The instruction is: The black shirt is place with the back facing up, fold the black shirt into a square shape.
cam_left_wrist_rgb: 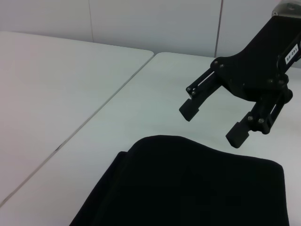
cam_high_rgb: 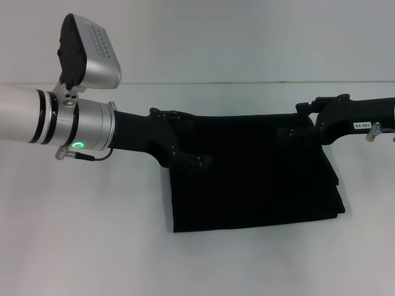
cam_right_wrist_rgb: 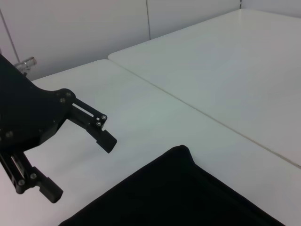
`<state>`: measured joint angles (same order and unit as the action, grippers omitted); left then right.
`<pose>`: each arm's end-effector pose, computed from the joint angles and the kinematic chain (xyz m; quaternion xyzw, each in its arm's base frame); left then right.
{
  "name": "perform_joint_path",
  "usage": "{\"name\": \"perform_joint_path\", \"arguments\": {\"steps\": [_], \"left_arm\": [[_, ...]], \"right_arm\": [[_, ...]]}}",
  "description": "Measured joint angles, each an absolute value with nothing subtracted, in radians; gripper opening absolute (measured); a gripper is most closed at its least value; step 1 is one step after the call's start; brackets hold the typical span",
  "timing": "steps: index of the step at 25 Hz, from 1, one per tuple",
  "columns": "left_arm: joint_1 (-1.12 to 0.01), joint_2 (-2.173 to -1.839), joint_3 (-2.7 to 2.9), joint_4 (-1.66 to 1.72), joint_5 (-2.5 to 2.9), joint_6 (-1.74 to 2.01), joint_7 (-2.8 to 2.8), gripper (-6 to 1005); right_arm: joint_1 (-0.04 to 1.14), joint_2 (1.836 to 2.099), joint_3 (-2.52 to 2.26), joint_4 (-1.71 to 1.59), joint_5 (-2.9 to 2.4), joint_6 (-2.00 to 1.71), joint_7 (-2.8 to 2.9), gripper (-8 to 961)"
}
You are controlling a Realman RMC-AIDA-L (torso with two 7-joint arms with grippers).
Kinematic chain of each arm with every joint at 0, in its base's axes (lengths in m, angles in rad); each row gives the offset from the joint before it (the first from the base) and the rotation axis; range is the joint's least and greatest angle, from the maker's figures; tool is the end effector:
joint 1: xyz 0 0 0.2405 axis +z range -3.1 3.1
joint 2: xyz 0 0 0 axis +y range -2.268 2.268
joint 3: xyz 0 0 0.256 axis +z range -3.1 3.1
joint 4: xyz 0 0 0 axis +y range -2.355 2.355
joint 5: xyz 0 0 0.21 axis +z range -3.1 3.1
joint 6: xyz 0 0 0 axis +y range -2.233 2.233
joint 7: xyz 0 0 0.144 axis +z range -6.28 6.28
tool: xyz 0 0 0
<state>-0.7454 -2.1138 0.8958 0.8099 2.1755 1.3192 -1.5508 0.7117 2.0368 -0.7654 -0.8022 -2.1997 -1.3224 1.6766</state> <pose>-0.1851 0.3995 -0.0197 -0.9769 -0.1129 -0.0979 0.1530 0.2240 0.4099 0.0293 -0.9470 0.2168 0.1092 0.2104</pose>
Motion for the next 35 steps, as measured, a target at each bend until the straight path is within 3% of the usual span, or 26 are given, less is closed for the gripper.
{"name": "perform_joint_path", "arguments": {"steps": [35], "left_arm": [[-0.728, -2.114, 0.894, 0.85, 2.169, 1.347, -1.566, 919]], "right_arm": [[0.724, 2.028, -0.762, -0.791, -2.186, -1.321, 1.704, 869]]}}
